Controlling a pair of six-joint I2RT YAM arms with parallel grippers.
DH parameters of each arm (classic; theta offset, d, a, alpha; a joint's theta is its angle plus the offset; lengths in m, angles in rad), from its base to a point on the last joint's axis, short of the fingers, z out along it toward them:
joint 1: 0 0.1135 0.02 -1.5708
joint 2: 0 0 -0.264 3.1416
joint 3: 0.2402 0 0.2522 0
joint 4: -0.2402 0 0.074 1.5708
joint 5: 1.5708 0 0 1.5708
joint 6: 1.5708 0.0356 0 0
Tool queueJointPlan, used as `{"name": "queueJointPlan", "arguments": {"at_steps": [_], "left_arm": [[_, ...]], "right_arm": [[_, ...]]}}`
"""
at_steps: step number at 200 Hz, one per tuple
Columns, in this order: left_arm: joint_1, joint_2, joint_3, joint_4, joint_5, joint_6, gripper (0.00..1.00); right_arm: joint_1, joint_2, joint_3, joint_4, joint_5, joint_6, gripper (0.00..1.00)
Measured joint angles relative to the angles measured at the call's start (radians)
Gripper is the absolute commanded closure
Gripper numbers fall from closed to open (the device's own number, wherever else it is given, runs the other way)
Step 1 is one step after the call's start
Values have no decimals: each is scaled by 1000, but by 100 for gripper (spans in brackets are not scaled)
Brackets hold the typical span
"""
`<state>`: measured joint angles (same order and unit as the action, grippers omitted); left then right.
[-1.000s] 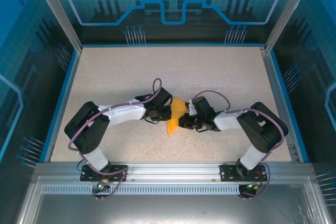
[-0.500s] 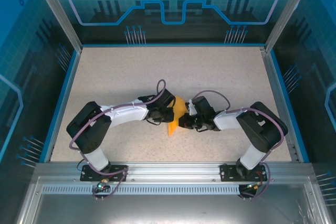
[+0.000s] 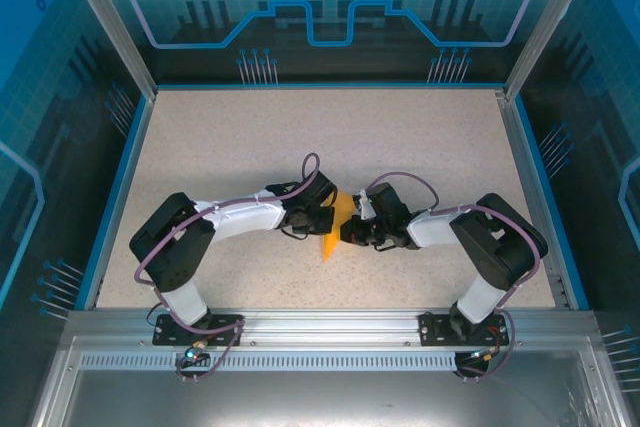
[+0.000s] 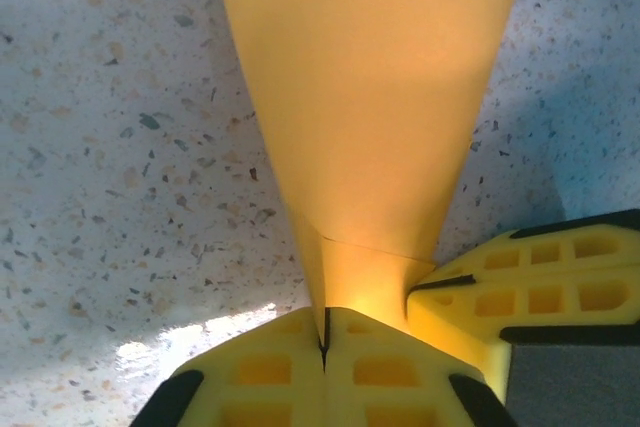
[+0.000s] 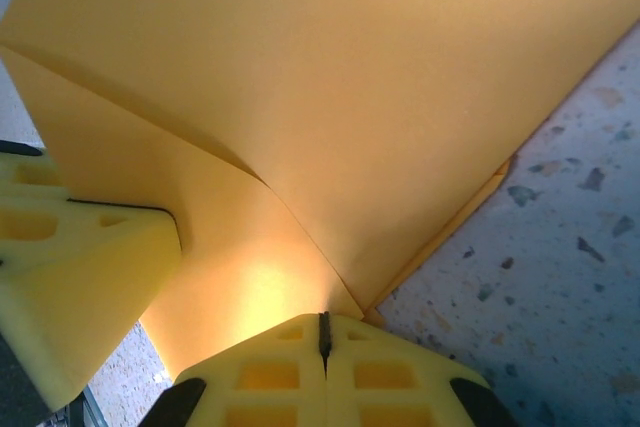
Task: Fold a paper plane with a square sheet of paper (pick it up from the middle)
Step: Fold the wing for the fifth time at the center of the table.
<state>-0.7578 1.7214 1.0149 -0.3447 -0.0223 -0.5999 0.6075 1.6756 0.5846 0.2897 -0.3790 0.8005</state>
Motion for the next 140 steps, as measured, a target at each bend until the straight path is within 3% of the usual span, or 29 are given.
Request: {"name": "queueJointPlan", "arguments": {"at_steps": [45,77,121,140], "left_arm": [[0,0,4,-18,-9,8,92],[0,-6,4,-23,-12,5,80],[0,-54,3,-25,-11,4,80],[0,-60,3,-25,-11,3,86]], "right_arm": [[0,0,0,0,0,0,100],[0,0,0,0,0,0,100],[0,0,0,0,0,0,100],[0,0,0,0,0,0,100]]}}
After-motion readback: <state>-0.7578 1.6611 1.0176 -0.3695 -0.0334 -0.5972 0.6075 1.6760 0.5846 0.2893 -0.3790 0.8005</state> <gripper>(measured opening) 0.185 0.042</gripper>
